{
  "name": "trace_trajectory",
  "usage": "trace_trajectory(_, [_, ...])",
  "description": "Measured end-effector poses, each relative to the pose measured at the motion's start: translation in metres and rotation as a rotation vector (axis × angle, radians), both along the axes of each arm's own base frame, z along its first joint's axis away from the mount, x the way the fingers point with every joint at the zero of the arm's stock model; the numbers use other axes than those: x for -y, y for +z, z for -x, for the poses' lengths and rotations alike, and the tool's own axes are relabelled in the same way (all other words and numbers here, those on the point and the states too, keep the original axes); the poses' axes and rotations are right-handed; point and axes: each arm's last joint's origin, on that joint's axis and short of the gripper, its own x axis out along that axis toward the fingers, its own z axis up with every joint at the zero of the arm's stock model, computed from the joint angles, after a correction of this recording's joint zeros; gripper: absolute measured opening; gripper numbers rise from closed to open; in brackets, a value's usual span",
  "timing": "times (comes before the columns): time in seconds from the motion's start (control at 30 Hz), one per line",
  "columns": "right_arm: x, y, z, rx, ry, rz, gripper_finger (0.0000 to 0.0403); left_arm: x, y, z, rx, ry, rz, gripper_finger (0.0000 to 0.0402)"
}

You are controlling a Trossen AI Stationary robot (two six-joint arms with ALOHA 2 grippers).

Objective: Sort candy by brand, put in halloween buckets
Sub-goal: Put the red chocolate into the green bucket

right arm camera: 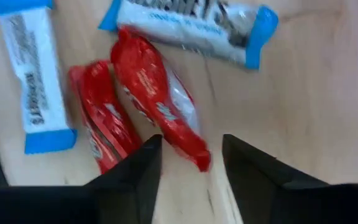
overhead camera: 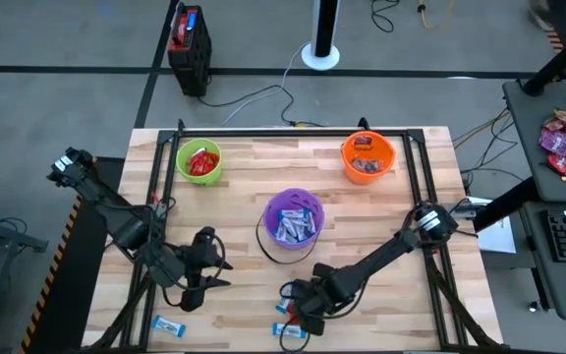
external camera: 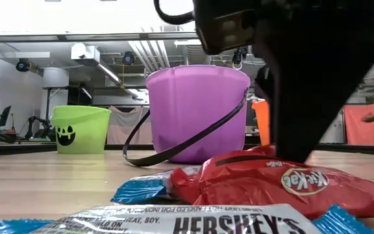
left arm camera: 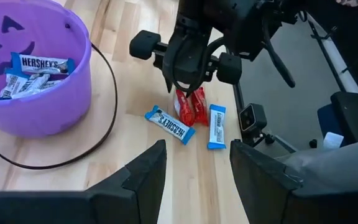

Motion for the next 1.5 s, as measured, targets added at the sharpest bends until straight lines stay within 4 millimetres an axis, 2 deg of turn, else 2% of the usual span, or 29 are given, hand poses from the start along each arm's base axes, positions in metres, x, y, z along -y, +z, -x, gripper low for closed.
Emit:
trace_trajectory(0.23, [0.001,0.001,-0.007,0.043,0.016,-0.030,0.0031,0.000,-0.001,0.000,0.007,0.008,-0.032,0.0162])
trace_trajectory(0.33, [0.002,0.006,-0.005,0.044,0.016,-0.031,0.0022,-0.001,-0.001,-0.001,0.022,0.029,-0.058,0.0162])
trace_trajectory(0.4, [0.004,0.019,-0.003,0.066,0.010,-0.045,0.0019,-0.002,-0.001,-0.001,0.030,0.038,-0.070,0.0162])
trace_trajectory(0.5, [0.008,0.054,0.004,0.135,-0.014,-0.095,0.0014,-0.001,0.001,-0.002,0.053,0.015,-0.098,0.0162])
trace_trajectory(0.63, [0.017,0.117,0.013,0.333,-0.034,-0.122,0.0013,0.001,0.008,-0.007,0.144,-0.036,-0.128,0.0162])
trace_trajectory(0.8, [0.037,0.187,0.025,0.658,-0.081,0.004,0.0013,-0.003,0.016,-0.012,0.240,0.020,-0.165,0.0162])
trace_trajectory(0.93, [0.050,0.222,0.027,0.862,-0.056,0.100,0.0013,-0.010,0.023,-0.020,0.303,0.082,-0.148,0.0162])
trace_trajectory(1.1, [0.066,0.240,0.018,0.978,0.015,0.172,0.0013,-0.023,0.042,-0.036,0.477,0.135,-0.140,0.0162])
trace_trajectory(1.17, [0.072,0.241,0.014,0.984,0.034,0.178,0.0012,-0.029,0.046,-0.041,0.518,0.162,-0.140,0.0162])
trace_trajectory(1.3, [0.079,0.241,0.011,0.983,0.041,0.189,0.0012,-0.035,0.052,-0.046,0.576,0.109,-0.124,0.0162])
trace_trajectory(1.5, [0.085,0.237,0.009,0.946,0.079,0.190,0.0012,-0.038,0.053,-0.049,0.589,0.116,-0.155,0.0153])
